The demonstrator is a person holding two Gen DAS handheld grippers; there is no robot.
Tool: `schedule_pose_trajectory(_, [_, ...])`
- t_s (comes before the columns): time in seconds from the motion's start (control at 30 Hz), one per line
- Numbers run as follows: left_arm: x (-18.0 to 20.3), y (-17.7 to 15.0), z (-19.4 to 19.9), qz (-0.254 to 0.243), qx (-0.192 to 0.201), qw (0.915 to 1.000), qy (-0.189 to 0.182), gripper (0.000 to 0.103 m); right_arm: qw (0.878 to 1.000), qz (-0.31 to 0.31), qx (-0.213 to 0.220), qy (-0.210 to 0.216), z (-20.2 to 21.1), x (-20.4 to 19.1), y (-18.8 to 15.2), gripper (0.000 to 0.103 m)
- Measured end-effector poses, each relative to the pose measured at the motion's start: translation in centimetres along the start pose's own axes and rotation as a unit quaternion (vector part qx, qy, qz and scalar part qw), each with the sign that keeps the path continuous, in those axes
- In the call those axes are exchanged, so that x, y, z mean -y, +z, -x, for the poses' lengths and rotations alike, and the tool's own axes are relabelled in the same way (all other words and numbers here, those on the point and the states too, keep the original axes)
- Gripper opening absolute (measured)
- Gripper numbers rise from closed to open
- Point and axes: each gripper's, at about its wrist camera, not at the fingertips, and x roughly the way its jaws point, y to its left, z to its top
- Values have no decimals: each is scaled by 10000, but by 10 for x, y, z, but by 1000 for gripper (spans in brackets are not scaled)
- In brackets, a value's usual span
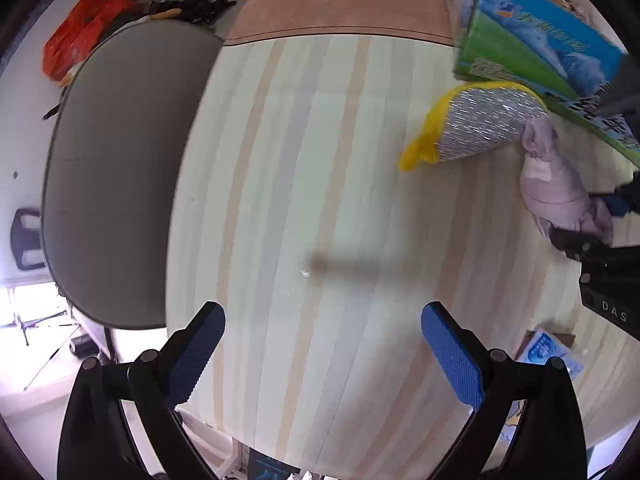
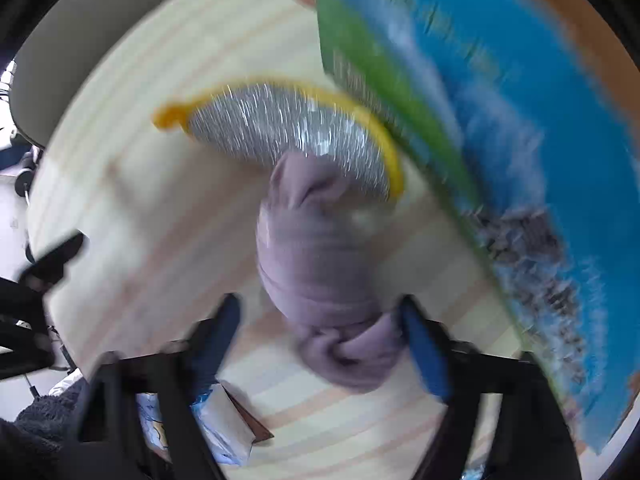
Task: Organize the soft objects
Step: 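Grasp the lavender cloth with right tool while left tool grasps the blue tissue pack, then carry the cloth with right tool while left tool carries the tissue pack into the box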
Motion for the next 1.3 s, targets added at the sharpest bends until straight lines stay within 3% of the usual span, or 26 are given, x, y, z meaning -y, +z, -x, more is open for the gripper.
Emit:
schedule_pose_trajectory(0.1, [16,-5,1,-403,-14,9987,-311,101,9977,-604,-201,239,-6,16,-28,44])
schedule_pose_trajectory(0.23, [53,-21,8,-1053,-268,9896,-944,101,9796,-1822,-337,781,-8,49,-86,42])
schedule_pose_trajectory(0.3, [75,-37,11,-1339,-540,9782,-1494,101,9632,-2489,-313,969,-10,66,-127,42])
schedule_pose_trajectory(0.4, [109,-60,12,-1775,-882,9611,-1921,101,9403,-3179,-258,1188,-13,81,-176,42])
schedule_pose_trajectory(0.57, [158,-81,-6,-2297,-1247,9497,-1726,101,9000,-4033,-243,1634,-24,92,-243,42])
schedule_pose_trajectory(0.73, [181,-71,-29,-2127,-1360,9588,-1304,100,8827,-4302,-291,1871,-28,102,-247,44])
schedule_pose_trajectory(0.87, [188,-66,-20,-1979,-1155,9647,-1296,93,8739,-4459,-144,1932,-25,112,-252,57])
schedule_pose_trajectory(0.97, [184,-55,-13,-1918,-966,9695,-1180,74,8758,-4457,-103,1849,-23,117,-251,61])
schedule_pose_trajectory(1.03, [176,-46,-8,-1834,-901,9719,-1169,59,8821,-4387,-91,1715,-21,108,-229,61])
schedule_pose_trajectory(1.07, [170,-47,-7,-1794,-895,9723,-1201,52,8859,-4338,-64,1640,-20,108,-227,59])
schedule_pose_trajectory(1.13, [162,-46,-8,-1705,-961,9717,-1319,49,8904,-4286,-32,1530,-12,95,-223,44])
schedule_pose_trajectory(1.3, [142,-49,-3,-1507,-870,9740,-1450,44,8985,-4116,75,1526,1,85,-216,39])
